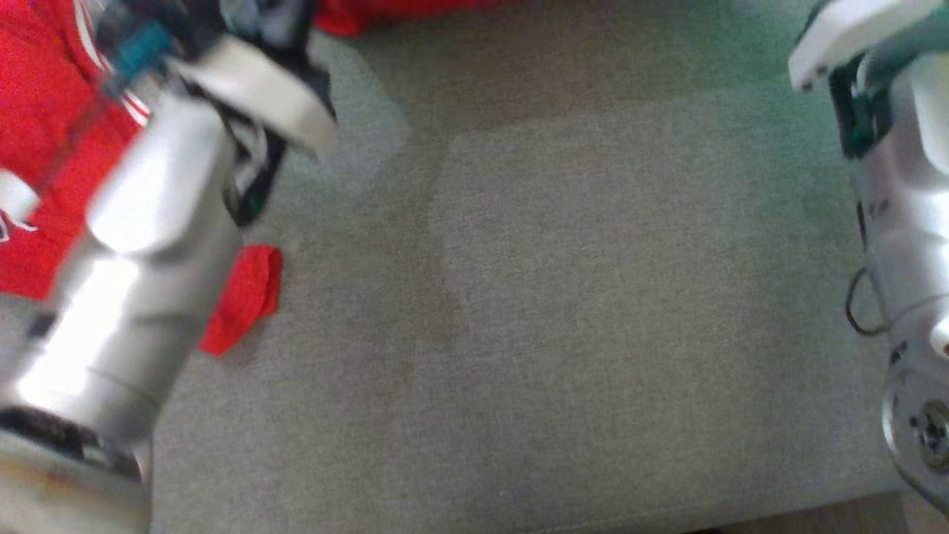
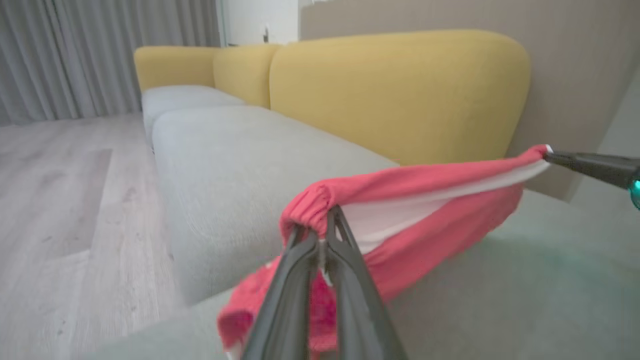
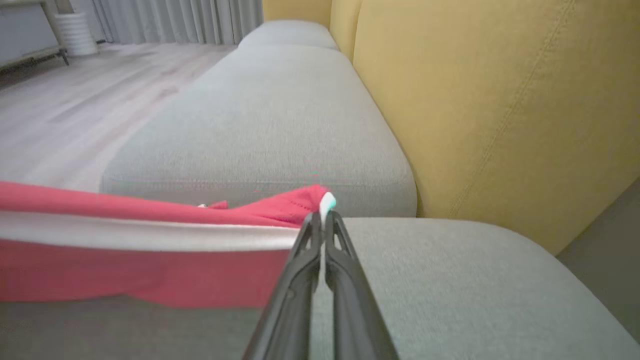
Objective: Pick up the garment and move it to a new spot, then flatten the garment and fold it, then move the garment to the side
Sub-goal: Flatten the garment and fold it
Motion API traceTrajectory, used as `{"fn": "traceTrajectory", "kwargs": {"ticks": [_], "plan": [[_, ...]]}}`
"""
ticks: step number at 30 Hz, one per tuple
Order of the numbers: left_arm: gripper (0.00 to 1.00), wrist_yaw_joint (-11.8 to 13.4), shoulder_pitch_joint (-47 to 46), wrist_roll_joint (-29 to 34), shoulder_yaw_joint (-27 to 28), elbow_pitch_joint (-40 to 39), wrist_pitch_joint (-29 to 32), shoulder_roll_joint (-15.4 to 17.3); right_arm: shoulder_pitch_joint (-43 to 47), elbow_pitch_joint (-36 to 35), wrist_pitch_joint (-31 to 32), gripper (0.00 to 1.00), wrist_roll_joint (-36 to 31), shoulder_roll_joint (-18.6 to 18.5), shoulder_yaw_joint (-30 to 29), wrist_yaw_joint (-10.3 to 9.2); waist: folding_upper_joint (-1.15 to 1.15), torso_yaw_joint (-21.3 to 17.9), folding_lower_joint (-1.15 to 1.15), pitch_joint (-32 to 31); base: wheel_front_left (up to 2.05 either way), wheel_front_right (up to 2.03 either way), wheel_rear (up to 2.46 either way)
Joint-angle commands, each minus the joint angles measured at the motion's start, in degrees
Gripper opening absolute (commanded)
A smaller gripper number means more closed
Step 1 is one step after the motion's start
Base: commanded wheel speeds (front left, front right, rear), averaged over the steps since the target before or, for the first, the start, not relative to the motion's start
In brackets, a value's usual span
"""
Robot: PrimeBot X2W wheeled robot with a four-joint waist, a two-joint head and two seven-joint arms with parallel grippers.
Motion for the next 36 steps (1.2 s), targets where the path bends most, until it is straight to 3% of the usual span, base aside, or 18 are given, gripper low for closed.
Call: {"fn": "traceTrajectory", "kwargs": {"ticks": [1, 7, 14, 23, 29, 36], "plan": [[0.0, -0.1, -0.2, -0.3, 0.9, -1.0, -0.7, 2.7, -0.1, -0.7, -0.1, 0.0, 0.8, -2.0, 1.2, -0.05, 0.0, 0.4, 0.02, -0.9, 0.0, 0.0, 0.0], [0.0, -0.3, 10.9, -1.8, -5.8, -4.5, -0.8, 3.7, 4.9, 2.9, 2.6, 0.0, 6.9, -5.4, 11.2, -0.05, 0.0, 0.9, 0.02, -5.1, 0.0, 0.0, 0.0], [0.0, -0.1, 17.9, -2.6, -8.6, -7.9, -0.6, 5.0, 10.8, 1.2, 9.5, 0.0, 15.8, -9.1, 22.1, -0.05, 0.0, 0.8, 0.02, -9.1, 0.0, 0.0, 0.0], [0.0, 2.0, 25.0, -2.8, -11.4, -13.0, 1.0, 5.3, 22.6, -12.9, 22.2, 0.0, 32.7, -19.5, 35.4, -0.05, 0.0, 0.3, 0.02, -14.1, 0.0, 0.0, 0.0], [0.0, 4.1, 29.6, -3.4, -12.8, -17.4, 2.3, 5.6, 29.7, -22.7, 27.3, 0.0, 39.4, -26.4, 38.2, -0.05, 0.0, -0.4, 0.02, -17.9, 0.0, 0.0, 0.0], [0.0, 7.5, 34.8, -4.5, -13.6, -25.2, 4.0, 6.1, 37.4, -31.6, 28.0, 0.0, 41.6, -31.2, 33.5, -0.05, 0.0, -1.3, 0.02, -19.9, 0.0, 0.0, 0.0]]}}
